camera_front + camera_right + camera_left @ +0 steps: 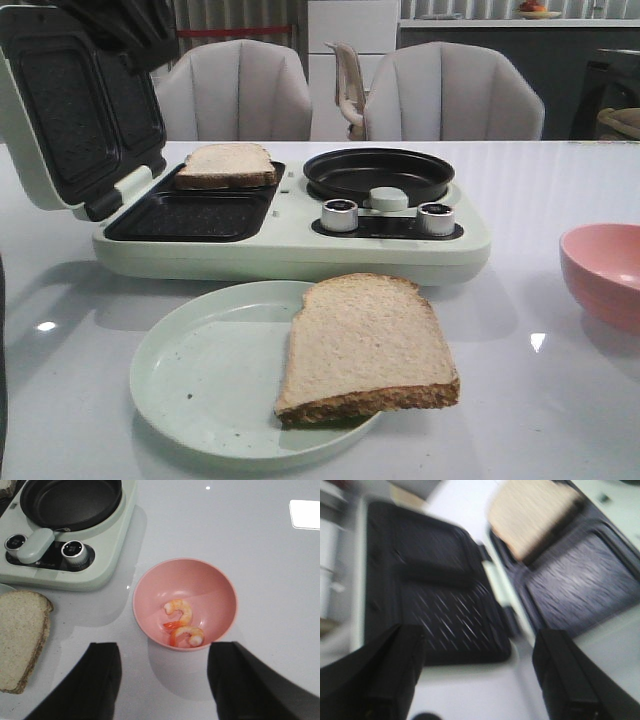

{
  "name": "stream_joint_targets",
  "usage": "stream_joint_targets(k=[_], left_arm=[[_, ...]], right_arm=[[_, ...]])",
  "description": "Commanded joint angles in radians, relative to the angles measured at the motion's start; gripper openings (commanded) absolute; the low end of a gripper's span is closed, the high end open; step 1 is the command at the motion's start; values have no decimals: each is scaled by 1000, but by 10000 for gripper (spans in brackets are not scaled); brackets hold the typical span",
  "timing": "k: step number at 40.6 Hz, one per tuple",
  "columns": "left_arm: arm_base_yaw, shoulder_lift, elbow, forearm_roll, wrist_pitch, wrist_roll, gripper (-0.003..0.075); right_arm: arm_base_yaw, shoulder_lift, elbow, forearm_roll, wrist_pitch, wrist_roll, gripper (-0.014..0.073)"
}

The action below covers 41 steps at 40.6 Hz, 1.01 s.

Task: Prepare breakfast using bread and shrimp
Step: 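Withdraw the left gripper upward from the sandwich maker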

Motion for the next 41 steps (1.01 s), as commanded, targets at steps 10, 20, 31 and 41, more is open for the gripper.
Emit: stream_joint_targets(k=[10,20,31,41], left_arm=[[-19,-242,14,-475,96,170,498],[-22,-386,156,-757,-9,356,498],[-22,-568,345,-1007,-247,566,499],[36,-755,477,-1009,-371,510,499]], right_arm=[[4,5,-29,10,-64,-2,496],[4,5,-27,14,-113,-2,496],[4,50,-27,187,-15,-6,495],[24,280,-27,377,152,-131,495]])
